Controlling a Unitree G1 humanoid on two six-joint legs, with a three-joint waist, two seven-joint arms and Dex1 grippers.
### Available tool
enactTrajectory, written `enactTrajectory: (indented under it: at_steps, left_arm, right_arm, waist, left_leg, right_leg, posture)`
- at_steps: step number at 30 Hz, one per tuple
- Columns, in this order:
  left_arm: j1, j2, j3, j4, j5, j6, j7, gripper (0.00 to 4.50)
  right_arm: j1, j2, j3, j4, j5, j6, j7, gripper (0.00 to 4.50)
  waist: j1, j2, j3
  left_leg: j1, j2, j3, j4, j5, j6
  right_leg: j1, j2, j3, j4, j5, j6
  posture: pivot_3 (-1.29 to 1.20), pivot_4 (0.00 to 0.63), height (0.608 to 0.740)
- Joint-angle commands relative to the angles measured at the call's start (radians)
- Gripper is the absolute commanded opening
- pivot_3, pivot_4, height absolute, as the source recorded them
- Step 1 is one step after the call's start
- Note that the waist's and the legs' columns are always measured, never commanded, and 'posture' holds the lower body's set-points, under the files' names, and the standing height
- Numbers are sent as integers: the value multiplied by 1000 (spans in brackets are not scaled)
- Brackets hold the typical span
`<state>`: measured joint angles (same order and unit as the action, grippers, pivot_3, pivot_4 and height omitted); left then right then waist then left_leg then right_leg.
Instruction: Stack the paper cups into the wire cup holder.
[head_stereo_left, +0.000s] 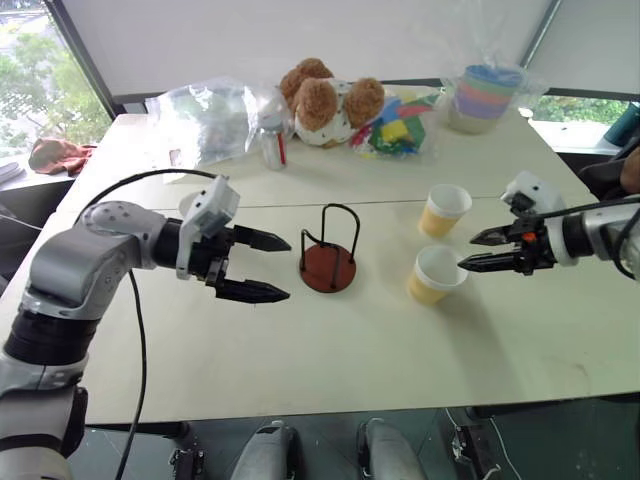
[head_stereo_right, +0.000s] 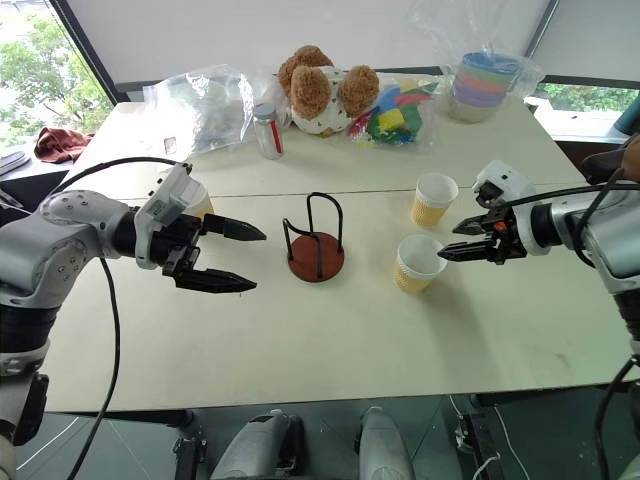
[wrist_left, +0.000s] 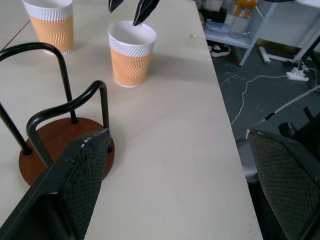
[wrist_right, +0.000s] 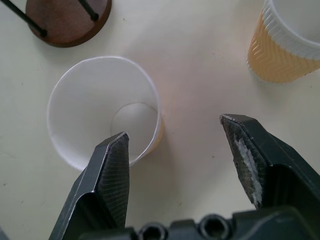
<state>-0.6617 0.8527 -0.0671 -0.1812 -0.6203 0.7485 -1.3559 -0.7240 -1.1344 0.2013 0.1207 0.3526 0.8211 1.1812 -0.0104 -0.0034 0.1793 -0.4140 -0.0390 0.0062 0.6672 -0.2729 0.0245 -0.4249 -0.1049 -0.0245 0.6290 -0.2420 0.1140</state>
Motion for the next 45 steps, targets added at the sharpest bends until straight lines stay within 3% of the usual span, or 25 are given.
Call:
enactTrajectory:
  at_steps: [1,8,12,17,20,24,33,45]
  left_arm:
    - [9,21,-5,-26,15,-21,-4,4500]
    - [-6,26,-12,-4,43,-35,2,4500]
    - [-11,23,-15,15,65,-50,10,4500]
    - [-46,88,-9,109,143,-106,-3,4500]
    - [-82,109,-3,168,164,-130,-19,4500]
    - [-84,95,10,187,158,-131,-5,4500]
    - [8,77,46,124,126,-119,37,4500]
    - [66,61,66,116,122,-145,61,4500]
  right_arm:
    - [-31,27,-22,32,-24,8,-4,3152]
    - [-17,49,-41,14,-27,40,8,21]
    - [-25,44,-60,-25,2,76,33,21]
    - [-346,90,13,6,-59,-60,156,21]
    - [-557,204,90,110,-102,-121,226,21]
    - [-683,353,119,237,-106,-123,278,21]
    - [-786,521,210,515,-235,-230,329,21]
    - [-827,587,214,668,-328,-304,418,21]
  waist:
    - [3,0,0]
    - [0,0,0]
    - [0,0,0]
    - [-12,6,4]
    - [-9,5,3]
    - [-7,4,3]
    - [-3,4,3]
    - [-9,4,3]
  left_leg:
    - [0,0,0,0,0,0]
    - [0,0,0,0,0,0]
    - [0,0,0,0,0,0]
    - [-1,0,3,1,0,0]
    - [0,3,3,-1,0,-1]
    - [0,3,3,-1,0,-1]
    - [-7,-1,0,1,3,-6]
    - [-7,0,0,1,4,-8]
  right_leg:
    - [0,0,0,0,0,0]
    - [0,0,0,0,0,0]
    - [0,0,0,0,0,0]
    - [-3,0,3,1,0,0]
    - [-4,4,3,2,0,0]
    - [-3,4,2,2,0,0]
    - [-6,1,2,2,1,0]
    - [-7,2,0,3,1,0]
  posture:
    - [0,150,740]
    - [0,150,740]
    - [0,150,740]
    - [0,150,740]
    - [0,150,740]
    - [0,150,740]
    - [0,150,740]
    - [0,150,740]
